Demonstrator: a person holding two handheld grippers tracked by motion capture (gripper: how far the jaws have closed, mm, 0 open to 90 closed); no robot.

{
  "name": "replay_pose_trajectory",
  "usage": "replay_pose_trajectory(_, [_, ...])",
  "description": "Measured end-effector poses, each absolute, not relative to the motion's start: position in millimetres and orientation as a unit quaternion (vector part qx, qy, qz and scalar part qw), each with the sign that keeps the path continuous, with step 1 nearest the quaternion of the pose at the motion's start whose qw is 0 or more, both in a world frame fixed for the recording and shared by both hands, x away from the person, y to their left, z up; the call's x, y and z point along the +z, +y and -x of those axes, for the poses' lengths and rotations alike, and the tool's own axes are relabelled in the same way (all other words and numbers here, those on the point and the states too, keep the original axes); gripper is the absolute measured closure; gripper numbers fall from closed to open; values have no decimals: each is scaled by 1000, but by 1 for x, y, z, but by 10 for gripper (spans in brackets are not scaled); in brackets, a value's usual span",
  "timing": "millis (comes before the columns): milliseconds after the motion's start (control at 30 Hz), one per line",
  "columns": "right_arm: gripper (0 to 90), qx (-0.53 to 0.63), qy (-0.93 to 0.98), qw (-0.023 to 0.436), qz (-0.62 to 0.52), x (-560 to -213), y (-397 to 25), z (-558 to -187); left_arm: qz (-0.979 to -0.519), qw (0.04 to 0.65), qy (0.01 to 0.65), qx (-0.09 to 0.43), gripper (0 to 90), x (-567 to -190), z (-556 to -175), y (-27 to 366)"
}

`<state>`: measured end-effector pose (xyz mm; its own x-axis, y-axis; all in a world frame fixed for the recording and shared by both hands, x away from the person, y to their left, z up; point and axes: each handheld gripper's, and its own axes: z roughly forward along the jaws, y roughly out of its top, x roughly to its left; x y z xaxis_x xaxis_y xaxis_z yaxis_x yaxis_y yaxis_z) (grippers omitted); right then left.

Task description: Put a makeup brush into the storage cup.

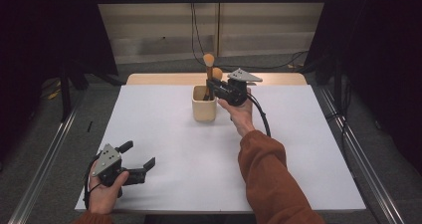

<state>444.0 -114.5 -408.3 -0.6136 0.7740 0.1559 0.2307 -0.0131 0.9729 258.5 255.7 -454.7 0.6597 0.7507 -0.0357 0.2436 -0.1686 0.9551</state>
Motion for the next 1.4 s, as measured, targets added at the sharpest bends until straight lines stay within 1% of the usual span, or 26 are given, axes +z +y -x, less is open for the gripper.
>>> replay_pose_trajectory(900, [754,584,682,215,-384,-436,-117,-434,-731,543,341,232,25,-456,-259,256])
replay_pose_trajectory(1133, [752,582,686,213,-381,-438,-117,-433,-730,544,343,231,24,-456,-260,255])
replay_pose_trajectory(1333, [739,576,692,210,-382,-436,-120,-433,-729,543,346,232,24,-456,-261,255])
replay_pose_trajectory(1400, [706,578,690,207,-383,-435,-121,-433,-728,544,348,232,24,-456,-261,256])
